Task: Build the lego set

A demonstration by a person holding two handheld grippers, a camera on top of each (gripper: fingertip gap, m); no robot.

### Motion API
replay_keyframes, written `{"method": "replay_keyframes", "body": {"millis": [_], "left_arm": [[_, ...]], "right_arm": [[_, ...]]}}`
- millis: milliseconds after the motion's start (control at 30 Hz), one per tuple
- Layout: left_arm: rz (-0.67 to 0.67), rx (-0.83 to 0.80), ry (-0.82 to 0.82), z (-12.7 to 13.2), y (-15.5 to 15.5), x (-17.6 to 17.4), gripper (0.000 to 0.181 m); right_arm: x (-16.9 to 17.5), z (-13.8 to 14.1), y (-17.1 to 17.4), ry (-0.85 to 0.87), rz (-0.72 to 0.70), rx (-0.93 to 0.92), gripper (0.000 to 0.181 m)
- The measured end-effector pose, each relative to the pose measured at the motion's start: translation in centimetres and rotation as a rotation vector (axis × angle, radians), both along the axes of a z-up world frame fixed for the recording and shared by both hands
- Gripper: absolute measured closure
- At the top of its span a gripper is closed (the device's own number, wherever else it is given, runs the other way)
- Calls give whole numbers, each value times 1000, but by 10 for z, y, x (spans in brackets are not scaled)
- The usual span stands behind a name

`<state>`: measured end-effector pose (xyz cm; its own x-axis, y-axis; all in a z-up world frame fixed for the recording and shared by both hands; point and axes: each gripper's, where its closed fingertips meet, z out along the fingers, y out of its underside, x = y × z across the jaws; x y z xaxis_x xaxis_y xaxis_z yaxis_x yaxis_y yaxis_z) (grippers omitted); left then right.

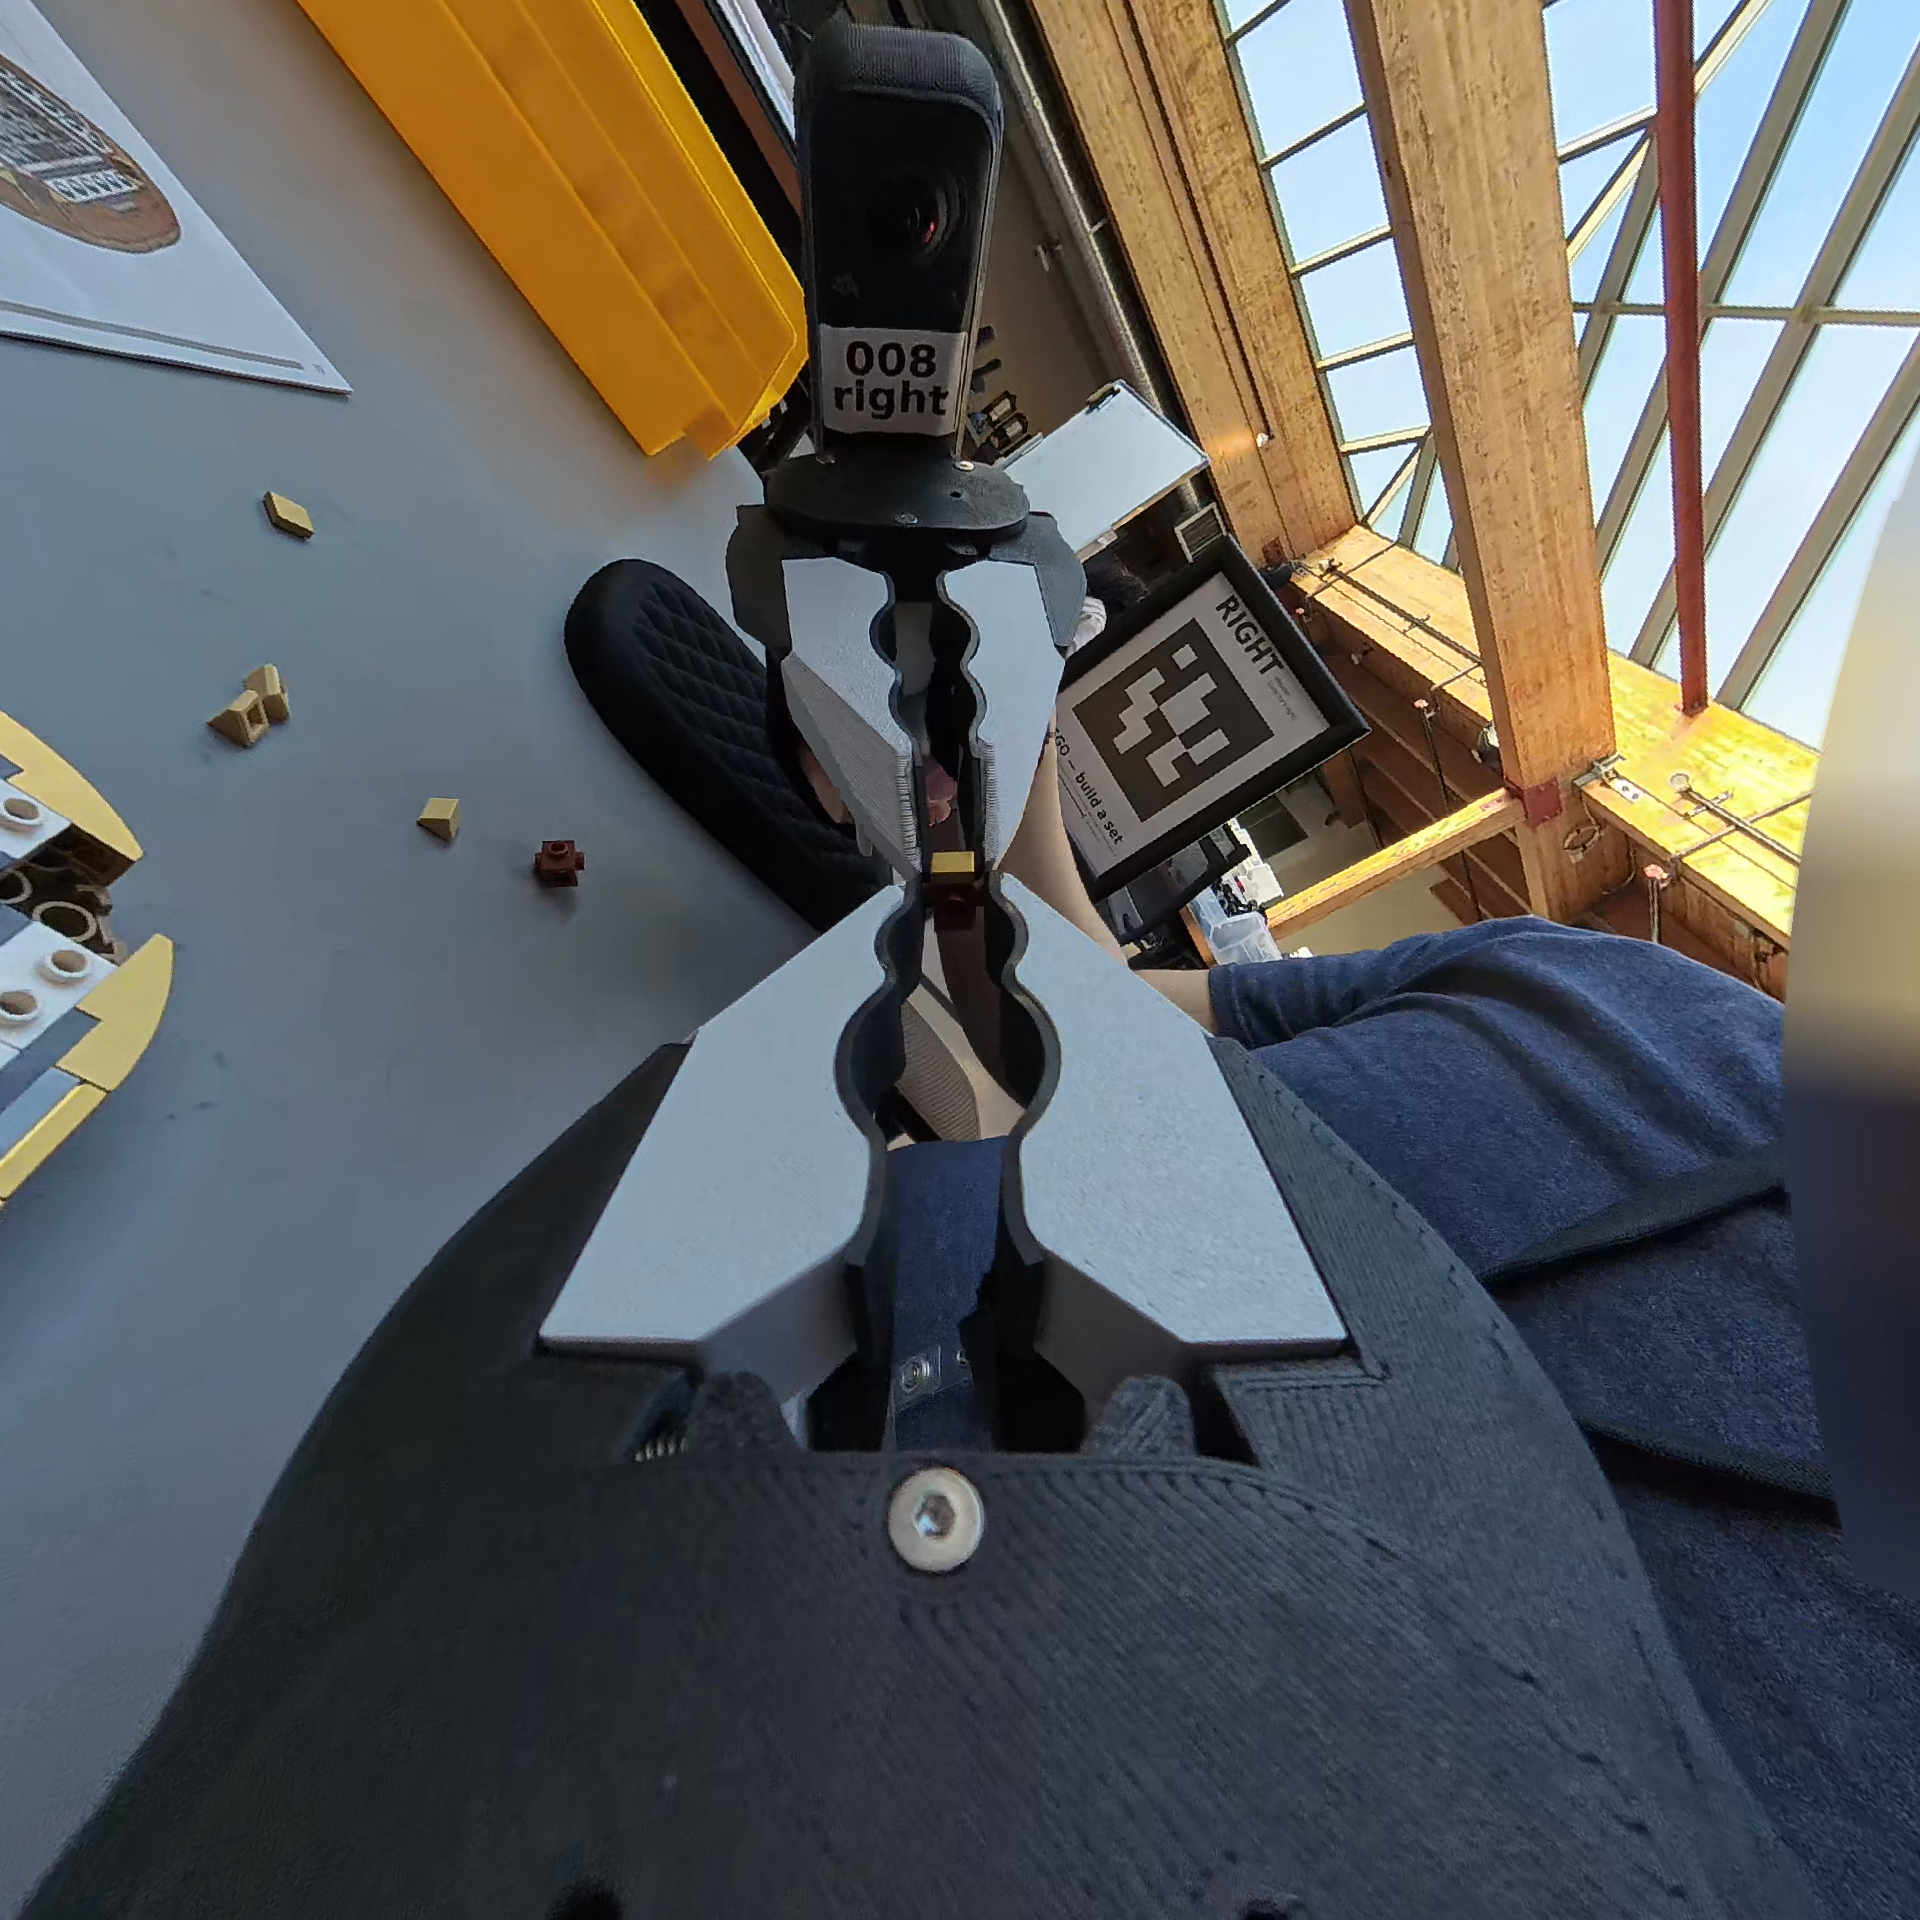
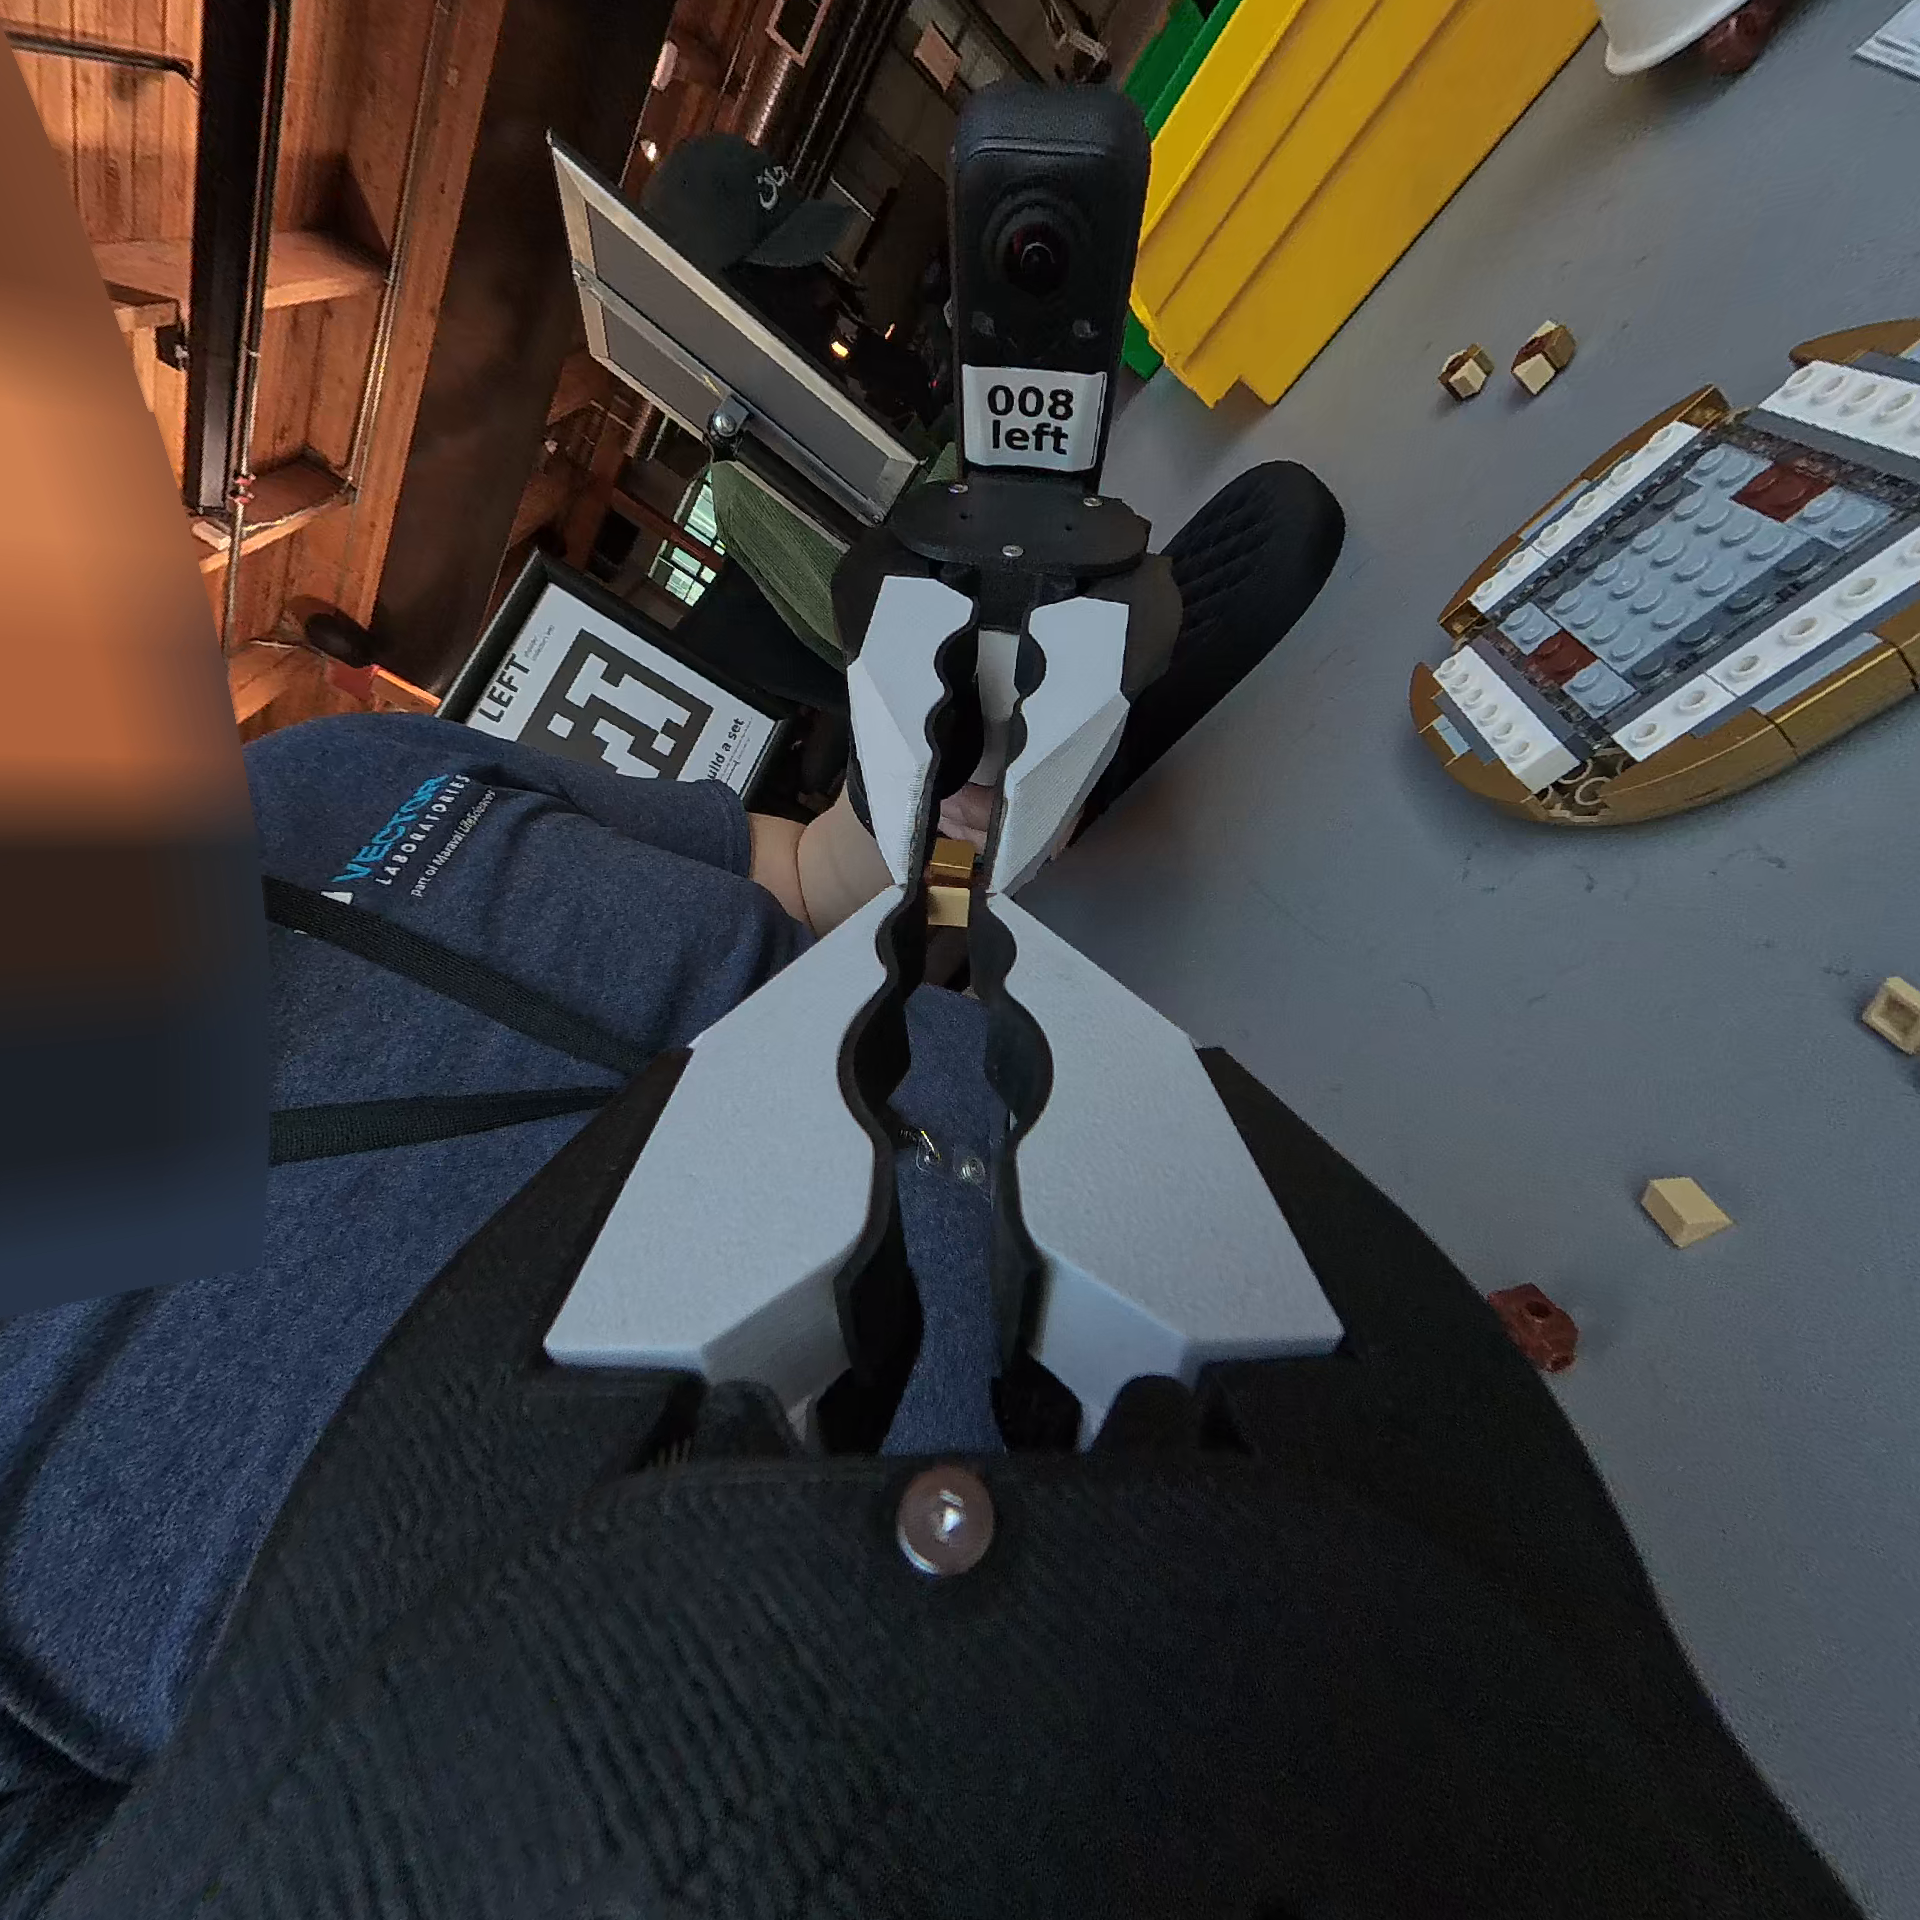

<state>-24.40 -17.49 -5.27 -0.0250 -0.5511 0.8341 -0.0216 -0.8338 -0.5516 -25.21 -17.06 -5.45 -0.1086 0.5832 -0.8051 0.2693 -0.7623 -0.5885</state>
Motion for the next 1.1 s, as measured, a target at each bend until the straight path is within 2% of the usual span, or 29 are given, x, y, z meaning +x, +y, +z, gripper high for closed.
{"method": "replay_keyframes", "body": {"millis": [233, 367, 867, 1100], "left_arm": [[-31, 36, 70, -7, -4, -1, 172], [-101, 14, 85, -8, -12, -2, 172], [-219, 26, 186, -25, -26, -3, 172], [-174, 6, 164, -25, -18, -5, 172]], "right_arm": [[-1, -6, -4, -20, 10, -59, 175], [-3, -8, -12, -38, 53, -42, 176], [-6, -24, -27, -170, 167, 7, 176], [-8, -24, -20, -157, 134, 5, 175]]}}
